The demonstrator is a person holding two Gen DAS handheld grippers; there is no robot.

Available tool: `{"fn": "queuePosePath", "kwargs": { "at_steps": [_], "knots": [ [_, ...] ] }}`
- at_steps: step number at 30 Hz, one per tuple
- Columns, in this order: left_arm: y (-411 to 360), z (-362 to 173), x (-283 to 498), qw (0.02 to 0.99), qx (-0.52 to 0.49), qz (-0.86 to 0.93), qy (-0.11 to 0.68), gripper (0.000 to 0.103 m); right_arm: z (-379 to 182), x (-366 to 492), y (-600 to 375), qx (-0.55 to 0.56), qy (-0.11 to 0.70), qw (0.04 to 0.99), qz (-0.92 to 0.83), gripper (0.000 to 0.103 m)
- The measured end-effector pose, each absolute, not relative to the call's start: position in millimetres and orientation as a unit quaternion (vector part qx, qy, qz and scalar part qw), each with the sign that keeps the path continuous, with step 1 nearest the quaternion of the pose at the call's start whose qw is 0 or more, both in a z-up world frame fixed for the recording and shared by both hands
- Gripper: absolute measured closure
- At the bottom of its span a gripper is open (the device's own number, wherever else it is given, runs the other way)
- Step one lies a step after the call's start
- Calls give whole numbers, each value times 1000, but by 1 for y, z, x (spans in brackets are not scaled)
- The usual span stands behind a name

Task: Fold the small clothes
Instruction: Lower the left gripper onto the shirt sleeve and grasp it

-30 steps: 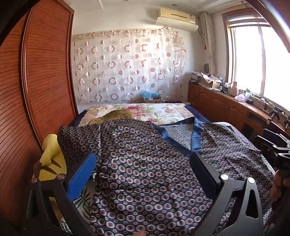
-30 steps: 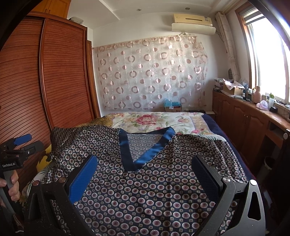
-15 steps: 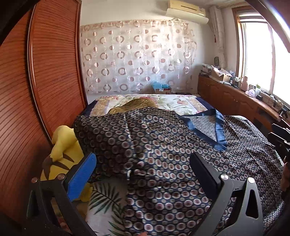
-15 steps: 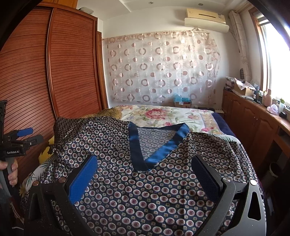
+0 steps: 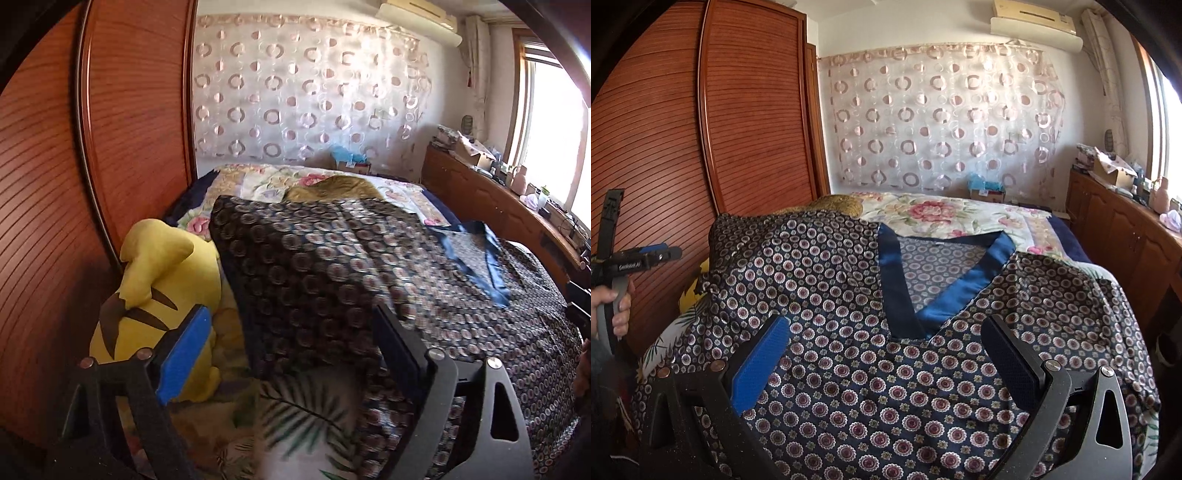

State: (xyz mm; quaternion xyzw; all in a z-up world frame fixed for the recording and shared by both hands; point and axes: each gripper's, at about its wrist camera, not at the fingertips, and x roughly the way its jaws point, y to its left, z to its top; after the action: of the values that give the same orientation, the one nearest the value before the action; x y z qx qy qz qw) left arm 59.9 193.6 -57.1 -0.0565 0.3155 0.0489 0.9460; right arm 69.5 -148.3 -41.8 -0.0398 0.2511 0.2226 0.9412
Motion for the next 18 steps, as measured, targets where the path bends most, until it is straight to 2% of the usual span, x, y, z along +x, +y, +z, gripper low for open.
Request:
{"fn": "queuePosePath", "kwargs": {
  "at_steps": [12,15,17,18],
  "knots": [
    [240,-59,134,936,-98,44,336,27,-34,72,-148,-52,253,941,221,0],
    [246,-60,146,932,-113,40,341,37,-34,72,-149,-50,251,941,219,0],
    [248,-65,154,927,-126,31,352,51,-37,74,-144,-50,248,942,218,0],
    [246,-67,156,925,-127,25,357,54,-38,75,-145,-49,249,942,218,0]
  ]
}}
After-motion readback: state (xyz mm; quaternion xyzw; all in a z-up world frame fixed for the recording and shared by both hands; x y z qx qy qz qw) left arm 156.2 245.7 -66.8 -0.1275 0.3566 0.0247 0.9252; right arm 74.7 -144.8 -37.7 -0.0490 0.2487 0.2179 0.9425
